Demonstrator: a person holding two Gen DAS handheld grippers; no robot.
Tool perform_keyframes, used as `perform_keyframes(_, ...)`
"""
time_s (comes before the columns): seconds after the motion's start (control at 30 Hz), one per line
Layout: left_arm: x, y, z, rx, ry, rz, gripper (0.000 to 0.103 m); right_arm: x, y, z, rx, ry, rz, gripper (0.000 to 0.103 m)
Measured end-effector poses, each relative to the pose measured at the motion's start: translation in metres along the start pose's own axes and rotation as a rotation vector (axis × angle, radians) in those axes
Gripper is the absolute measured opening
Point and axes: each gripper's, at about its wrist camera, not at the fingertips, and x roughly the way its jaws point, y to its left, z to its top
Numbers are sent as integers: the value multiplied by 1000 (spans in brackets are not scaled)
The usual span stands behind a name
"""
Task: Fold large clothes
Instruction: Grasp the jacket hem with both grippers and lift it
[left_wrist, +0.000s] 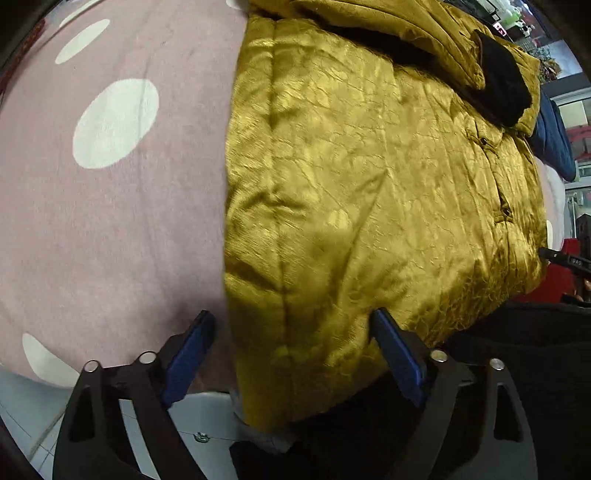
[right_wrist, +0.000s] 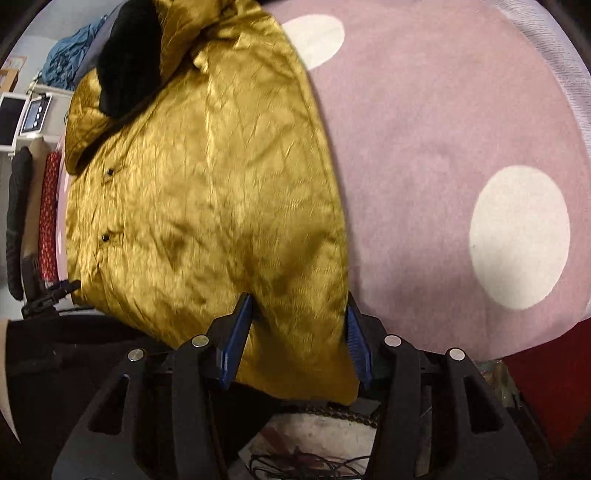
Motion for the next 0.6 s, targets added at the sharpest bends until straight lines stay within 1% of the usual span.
perform_keyframes(0.1,0,-5,-8,5,-2,18,66,5,9,-2,-17,0,-12,49)
perform_keyframes(0.13,-1,-5,-9,0,-8,24,53,6,10,-1,-18,2,-28,44)
perform_keyframes(0.17,-3,-6,-6,-8,-14,20,37,8,14,0,-25,8,-46,32)
perform_keyframes(0.2,-7,-3,-6,-30,-20,-4,29,9,18,1,-31,14,-41,25)
perform_keyframes(0.23,-9,0,-6,-43,-23,-16,18,11,24,2,-38,19,-35,18)
perform_keyframes(0.27,-14,4,-5,-45,-26,-24,14,12,32,4,-54,17,-35,14)
perform_keyframes(0.37,-30,5,-3,-3,-47,-17,9,11,54,6,-101,10,-9,11)
perform_keyframes(0.43,-50,11,-4,15,-78,13,8,12,70,7,-119,4,-2,11)
perform_keyframes(0.47,-61,11,8,10,-90,19,8,12,77,7,-124,6,7,10)
perform_keyframes(0.5,-74,20,5,-7,-114,27,8,11,81,7,-128,9,23,10)
perform_keyframes(0.53,-80,26,9,-23,-127,31,8,11,87,5,-132,13,43,10)
perform_keyframes(0.6,-93,38,5,-49,-143,43,8,11,89,3,-151,37,65,10)
